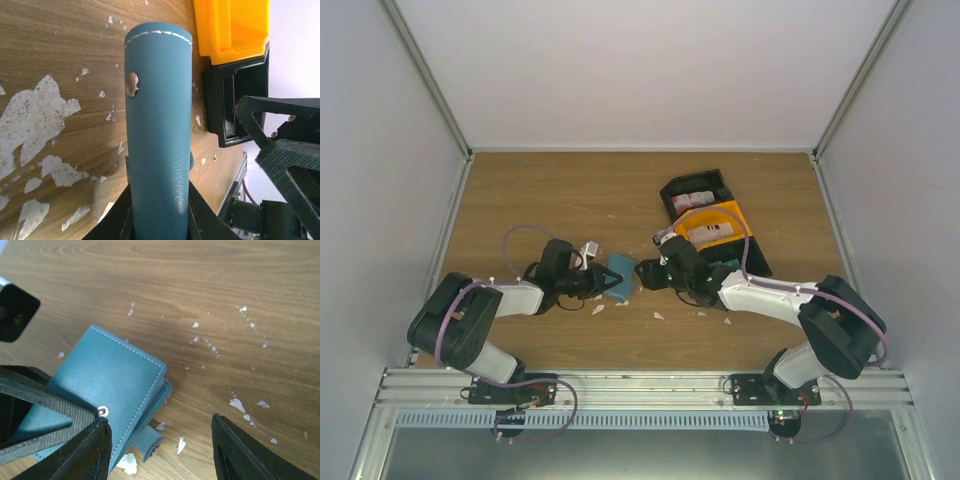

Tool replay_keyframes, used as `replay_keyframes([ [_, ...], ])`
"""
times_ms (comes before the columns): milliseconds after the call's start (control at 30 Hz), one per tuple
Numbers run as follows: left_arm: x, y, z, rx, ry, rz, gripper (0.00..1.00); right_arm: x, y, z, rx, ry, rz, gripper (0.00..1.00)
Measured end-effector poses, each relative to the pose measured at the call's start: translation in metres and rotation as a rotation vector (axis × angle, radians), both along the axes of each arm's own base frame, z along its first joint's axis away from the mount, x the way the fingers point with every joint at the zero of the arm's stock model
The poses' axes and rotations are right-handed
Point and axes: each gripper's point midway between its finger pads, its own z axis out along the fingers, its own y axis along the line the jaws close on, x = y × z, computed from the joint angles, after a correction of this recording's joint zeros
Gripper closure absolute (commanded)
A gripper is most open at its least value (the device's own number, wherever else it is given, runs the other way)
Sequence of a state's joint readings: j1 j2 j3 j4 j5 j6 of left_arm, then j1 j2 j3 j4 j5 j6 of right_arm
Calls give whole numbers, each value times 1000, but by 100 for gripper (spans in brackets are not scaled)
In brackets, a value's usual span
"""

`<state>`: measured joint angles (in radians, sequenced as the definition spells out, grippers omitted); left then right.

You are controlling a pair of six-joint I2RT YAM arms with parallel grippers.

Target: Put the credit cards into the card holder

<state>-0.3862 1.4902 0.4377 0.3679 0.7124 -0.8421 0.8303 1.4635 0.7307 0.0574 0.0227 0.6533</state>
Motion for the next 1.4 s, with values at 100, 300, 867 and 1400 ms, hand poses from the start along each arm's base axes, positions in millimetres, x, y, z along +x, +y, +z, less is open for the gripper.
replay_keyframes([
  [100,2,-6,-3,3,-23,13,100,1,3,-10,-18,40,-5,45],
  [300,4,-13,-22,0,8,26,100,3,11,-34,-61,123,-1,55],
  [867,6,-13,-30,13,8,25,95,-14,16,-55,-63,242,41,48],
  [1400,-2,1,-26,151,27,15,34,-15,13,-72,-158,233,85,52],
])
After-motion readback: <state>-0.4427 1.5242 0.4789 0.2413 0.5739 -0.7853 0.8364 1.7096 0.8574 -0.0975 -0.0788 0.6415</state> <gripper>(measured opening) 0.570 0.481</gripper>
